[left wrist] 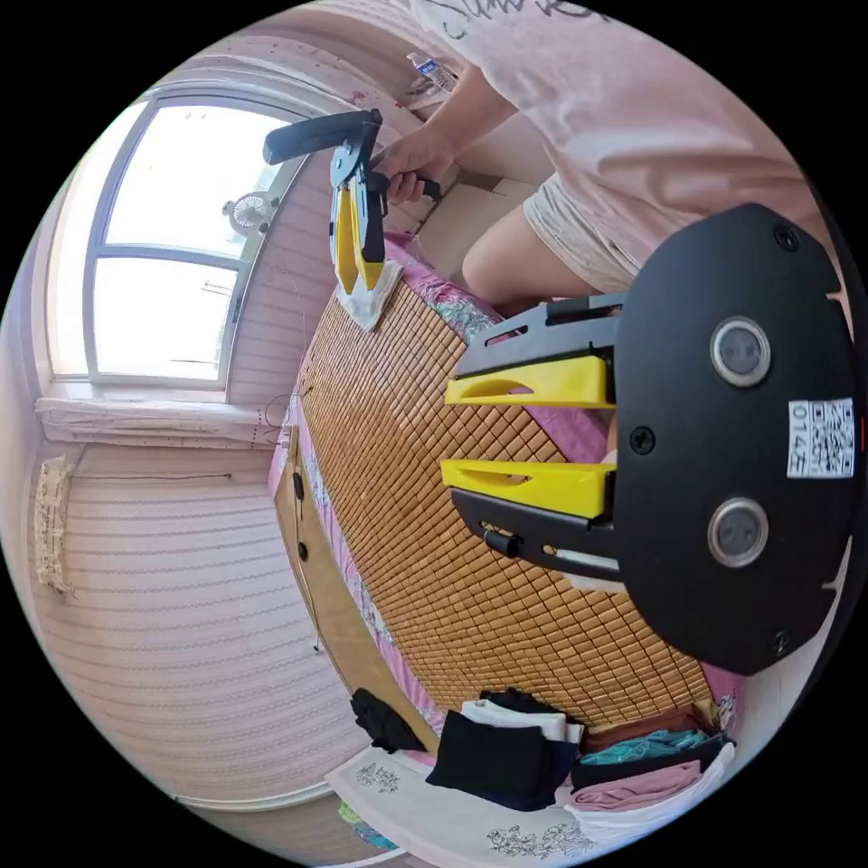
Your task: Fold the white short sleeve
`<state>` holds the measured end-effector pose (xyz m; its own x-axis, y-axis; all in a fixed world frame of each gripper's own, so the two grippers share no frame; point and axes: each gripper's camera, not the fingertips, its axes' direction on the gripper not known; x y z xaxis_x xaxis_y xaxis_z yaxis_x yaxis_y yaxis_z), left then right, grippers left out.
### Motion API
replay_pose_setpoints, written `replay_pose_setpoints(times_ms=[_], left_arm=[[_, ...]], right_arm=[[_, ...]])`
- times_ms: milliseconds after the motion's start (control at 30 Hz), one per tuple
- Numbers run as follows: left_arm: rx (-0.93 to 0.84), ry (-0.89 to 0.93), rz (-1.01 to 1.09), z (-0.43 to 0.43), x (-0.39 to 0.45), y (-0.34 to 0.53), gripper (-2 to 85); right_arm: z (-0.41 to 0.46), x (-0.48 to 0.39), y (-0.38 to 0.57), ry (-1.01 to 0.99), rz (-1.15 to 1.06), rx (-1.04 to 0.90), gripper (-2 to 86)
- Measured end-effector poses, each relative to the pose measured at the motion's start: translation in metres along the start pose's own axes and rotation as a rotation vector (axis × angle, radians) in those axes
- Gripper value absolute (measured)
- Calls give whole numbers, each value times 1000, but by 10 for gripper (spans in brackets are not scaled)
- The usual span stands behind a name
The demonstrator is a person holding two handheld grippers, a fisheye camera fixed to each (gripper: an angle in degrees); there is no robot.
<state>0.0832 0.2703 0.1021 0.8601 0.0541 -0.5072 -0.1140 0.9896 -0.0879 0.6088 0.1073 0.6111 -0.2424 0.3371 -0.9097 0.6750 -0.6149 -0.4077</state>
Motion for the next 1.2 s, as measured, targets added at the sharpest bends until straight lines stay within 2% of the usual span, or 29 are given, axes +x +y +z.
replay_pose_setpoints(times_ms=[167,367,567,933,1067,1133,1200], left_arm=[[-104,-83,-131,-37,-30,43,145],[-161,-160,-416,-89,-88,110,153],[-191,-286,-661,-145,-145,171,188],[-37,-497,-968,-254,-236,243,182],[17,-574,-1009,-288,-268,249,177],[64,-644,-1023,-308,-286,249,169],[130,-639,-1008,-318,-297,249,167]], right_arm=[[74,-124,-20,49,-191,-151,145],[173,-245,-38,0,-365,-312,179],[256,-355,-47,-20,-554,-363,181],[382,-516,-84,-246,-876,-384,181],[422,-572,-121,-418,-932,-349,180],[437,-597,-140,-470,-939,-331,177],[448,-625,-158,-493,-968,-295,170]])
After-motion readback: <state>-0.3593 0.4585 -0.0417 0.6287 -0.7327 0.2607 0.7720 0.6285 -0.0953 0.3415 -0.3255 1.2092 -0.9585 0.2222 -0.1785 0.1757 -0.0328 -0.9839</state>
